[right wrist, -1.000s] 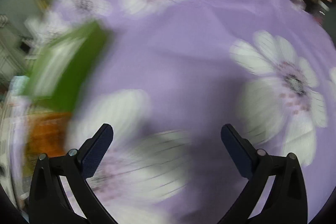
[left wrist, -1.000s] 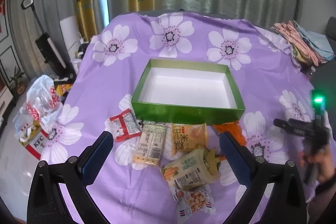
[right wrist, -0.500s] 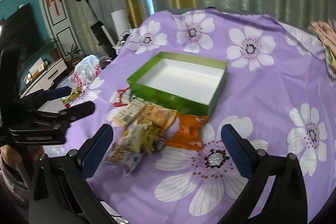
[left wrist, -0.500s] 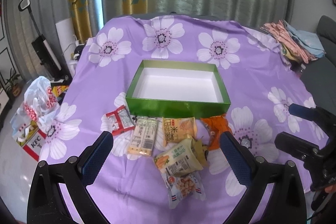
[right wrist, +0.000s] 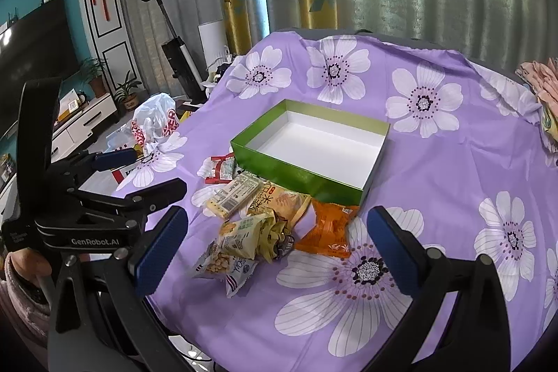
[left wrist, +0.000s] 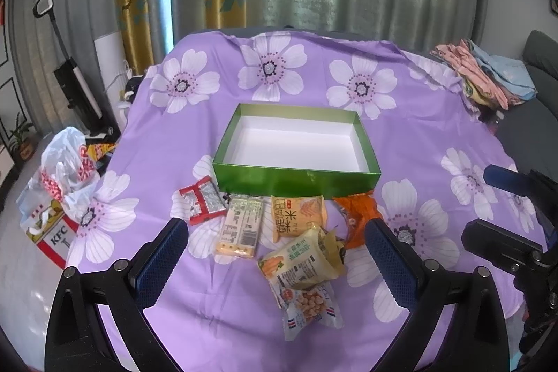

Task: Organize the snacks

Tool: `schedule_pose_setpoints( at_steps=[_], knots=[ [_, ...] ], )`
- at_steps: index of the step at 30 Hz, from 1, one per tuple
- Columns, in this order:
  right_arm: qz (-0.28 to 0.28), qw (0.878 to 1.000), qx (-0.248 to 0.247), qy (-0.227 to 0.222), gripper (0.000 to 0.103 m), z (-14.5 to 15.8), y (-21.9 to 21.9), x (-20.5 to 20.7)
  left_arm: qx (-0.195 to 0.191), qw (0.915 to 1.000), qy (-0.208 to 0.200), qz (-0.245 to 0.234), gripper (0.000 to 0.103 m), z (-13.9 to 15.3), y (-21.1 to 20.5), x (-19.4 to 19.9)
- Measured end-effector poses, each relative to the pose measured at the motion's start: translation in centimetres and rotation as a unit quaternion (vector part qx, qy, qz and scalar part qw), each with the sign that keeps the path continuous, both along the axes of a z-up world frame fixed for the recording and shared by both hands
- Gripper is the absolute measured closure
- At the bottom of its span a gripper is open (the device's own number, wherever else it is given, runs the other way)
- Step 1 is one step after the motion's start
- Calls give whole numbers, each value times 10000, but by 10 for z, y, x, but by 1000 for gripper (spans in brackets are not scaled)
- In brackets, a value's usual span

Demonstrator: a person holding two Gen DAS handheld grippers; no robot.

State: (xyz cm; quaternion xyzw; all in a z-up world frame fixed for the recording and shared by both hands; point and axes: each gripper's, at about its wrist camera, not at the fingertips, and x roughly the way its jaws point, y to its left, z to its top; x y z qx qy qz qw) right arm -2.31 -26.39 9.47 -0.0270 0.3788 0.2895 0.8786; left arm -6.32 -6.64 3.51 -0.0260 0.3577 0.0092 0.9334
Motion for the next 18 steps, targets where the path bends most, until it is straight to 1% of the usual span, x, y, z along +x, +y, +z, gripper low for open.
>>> schedule_pose_setpoints(
  at_steps=[6,8,11,13,16,18],
  knots=[
    [-46,9999,8,98,0,-5,0,1,-38,10000,19,-37,2,0,-2,-1],
    [-41,9999,35,136,0,-9,-2,1,-140,9998,48,-127,2,-2,-1,0],
    [-29,9996,152,245,0,-14,-3,3,-484,9983,164,-265,2,-7,6,4],
    [36,9992,224,330,0,-20,-4,2,-751,9962,323,-300,2,-15,15,7],
    [199,9980,318,502,0,-32,-2,1,-1154,9913,598,-203,2,-29,28,11],
    [367,9961,472,645,0,-41,0,-1,-1414,9870,744,-173,2,-38,36,13]
  ],
)
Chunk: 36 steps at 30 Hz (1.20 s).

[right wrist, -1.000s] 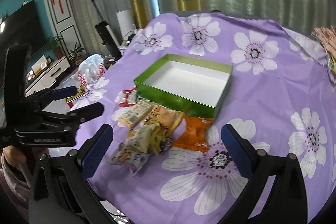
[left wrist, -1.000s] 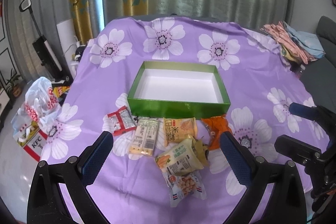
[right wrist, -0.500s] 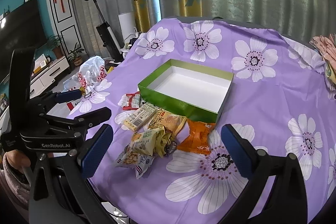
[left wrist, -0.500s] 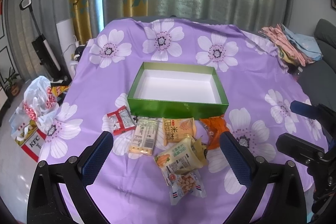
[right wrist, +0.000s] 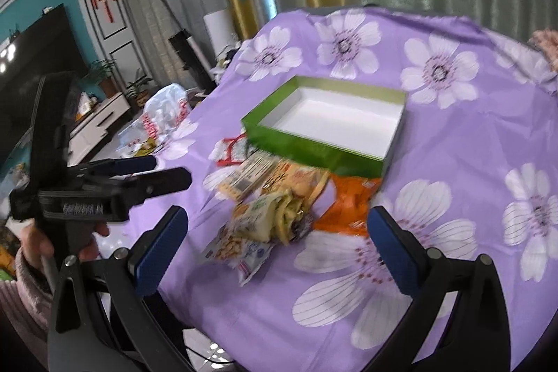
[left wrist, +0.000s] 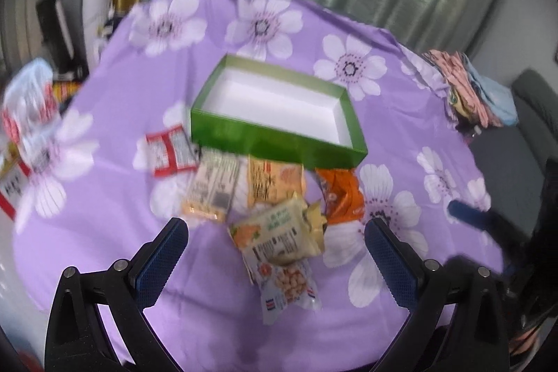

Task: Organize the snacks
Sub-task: 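Lower the left gripper onto the peanut snack bag and close it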

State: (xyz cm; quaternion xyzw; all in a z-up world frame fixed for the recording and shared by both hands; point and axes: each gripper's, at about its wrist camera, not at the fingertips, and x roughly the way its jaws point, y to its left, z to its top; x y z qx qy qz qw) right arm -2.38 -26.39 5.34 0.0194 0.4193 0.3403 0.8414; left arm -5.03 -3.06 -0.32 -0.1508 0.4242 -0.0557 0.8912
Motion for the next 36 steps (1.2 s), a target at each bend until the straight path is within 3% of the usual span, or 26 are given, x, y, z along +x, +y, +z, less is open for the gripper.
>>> schedule_pose_setpoints(
  at_steps=[4,8,14,20,25,29,32,34,36],
  knots=[
    [340,9977,445,379,0,-26,6,-4,-441,9988,205,-19,2,-21,10,-4],
    [526,9880,958,1089,0,-60,7,-4,-896,9947,467,-179,2,-47,17,-4],
    [719,9899,214,1202,0,-102,33,-18,-919,9902,1014,-273,1,-84,7,0],
    [760,9888,-164,1277,0,-130,52,-15,-446,9927,1064,-354,2,-103,-8,3],
    [847,9898,-165,1133,6,-133,58,-8,-482,9927,1024,-405,3,-110,-10,8],
    [974,9891,-125,1097,34,-137,66,-1,-431,9929,992,-489,19,-111,-14,11],
    [971,9895,-120,1064,36,-139,70,1,-433,9927,1022,-464,28,-113,-14,14],
    [1005,9892,-81,1062,42,-139,72,1,-535,9924,1006,-475,42,-113,-11,14],
    [1071,9876,-1,1146,57,-140,75,3,-555,9921,1011,-489,46,-113,-12,15]
  ],
)
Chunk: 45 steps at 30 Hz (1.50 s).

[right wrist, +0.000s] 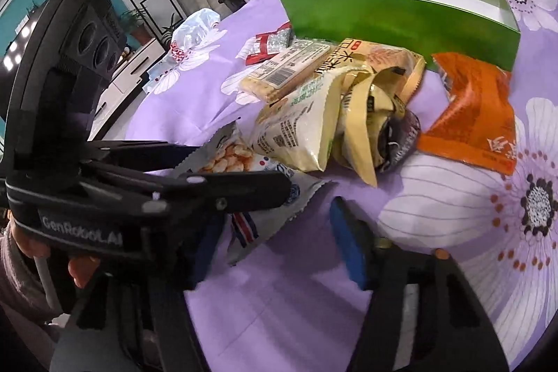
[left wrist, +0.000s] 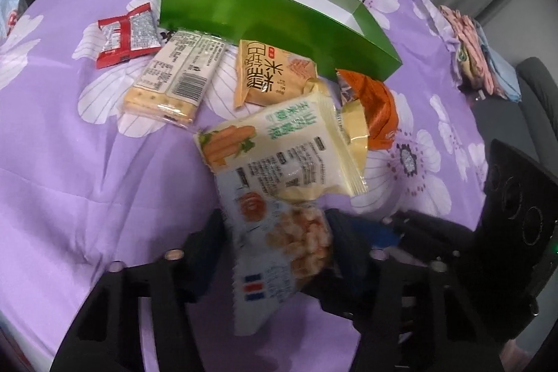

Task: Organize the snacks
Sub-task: 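Lower the left gripper onto the peanut snack bag and close it, then carry the peanut bag into the green box and open the left gripper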

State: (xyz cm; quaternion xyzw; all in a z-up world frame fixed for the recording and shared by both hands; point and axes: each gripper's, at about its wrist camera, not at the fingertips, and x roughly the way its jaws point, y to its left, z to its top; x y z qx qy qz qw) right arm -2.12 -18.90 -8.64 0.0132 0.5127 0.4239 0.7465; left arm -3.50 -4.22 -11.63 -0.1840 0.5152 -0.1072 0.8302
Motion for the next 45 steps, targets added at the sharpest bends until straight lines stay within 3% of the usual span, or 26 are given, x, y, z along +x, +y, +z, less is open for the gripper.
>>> schedule_pose_setpoints(
  at_steps=[2,9,19,32,41,45],
  knots=[
    [53,9999,50,72,63,0,4,-1,29,10000,8,25,48,0,-1,1],
    [112,9998,178,50,70,8,9,-9,15,9999,-67,98,50,8,3,-5],
    [19,9972,540,-515,71,58,6,2,130,9966,-811,47,51,65,4,2],
    [-367,9912,591,-1128,71,103,-6,90,246,9920,-1200,-321,51,122,-8,99],
    [-596,9913,420,-1092,71,92,-12,150,23,9951,-949,-269,51,114,-12,166],
    [-693,9918,337,-1016,68,82,-14,167,107,9956,-912,-193,48,105,-17,181]
  ],
)
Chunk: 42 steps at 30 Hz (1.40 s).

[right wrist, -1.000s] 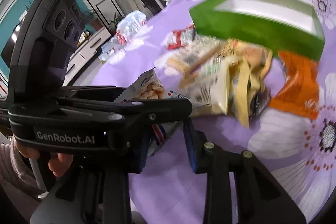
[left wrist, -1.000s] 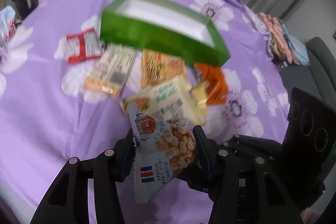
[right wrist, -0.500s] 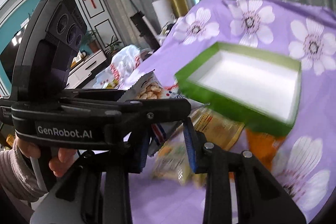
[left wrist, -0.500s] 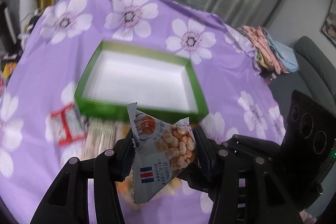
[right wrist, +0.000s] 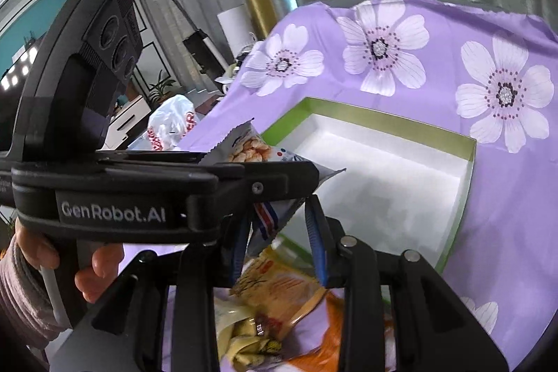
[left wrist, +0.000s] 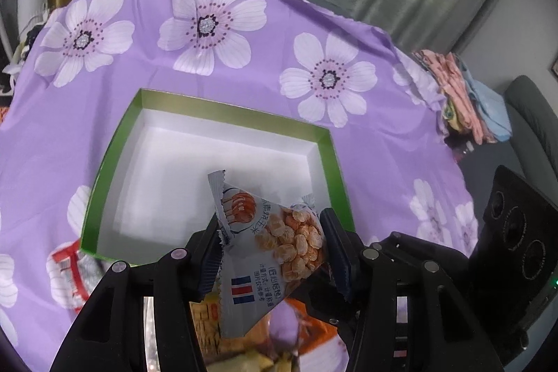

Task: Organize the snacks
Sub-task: 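Carry the peanut bag into the green box and open the left gripper, then move the open left gripper back over the snack pile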

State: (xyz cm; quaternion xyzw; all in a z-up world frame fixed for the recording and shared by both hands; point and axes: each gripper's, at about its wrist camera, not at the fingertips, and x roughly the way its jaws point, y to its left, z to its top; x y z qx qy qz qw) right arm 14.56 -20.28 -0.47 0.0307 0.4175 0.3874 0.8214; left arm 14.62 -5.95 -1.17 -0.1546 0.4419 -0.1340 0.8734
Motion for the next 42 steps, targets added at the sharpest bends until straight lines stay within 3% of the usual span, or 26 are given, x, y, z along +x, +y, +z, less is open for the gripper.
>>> schedule_pose_setpoints(
  at_steps=[2,3,4,5,6,17,25,33,42],
  knots=[
    [-85,9999,-115,-18,66,-4,1,6,-3,9999,104,5,37,-5,-2,7],
    [-172,9996,-241,-27,58,-8,0,8,23,9999,141,27,23,-7,-2,9],
    [-240,9992,-318,-37,51,-10,-1,9,88,9998,151,85,17,-8,-2,9],
    [-279,9990,-339,-37,37,-12,-2,9,168,9997,116,120,17,-7,-2,8],
    [-307,9990,-330,-40,33,-13,-5,8,226,9996,82,142,17,-7,0,7],
    [-660,9975,-240,-39,31,-4,-47,-27,533,9962,75,681,12,2,44,-38],
    [-775,9969,-61,84,28,0,-66,-65,279,9963,202,785,12,-7,59,-90],
    [-437,9988,70,196,28,2,-57,-103,83,9943,500,935,12,-36,65,-132],
    [111,9996,-185,174,28,-6,-24,-139,-199,9921,839,915,12,-65,60,-157]
  ],
)
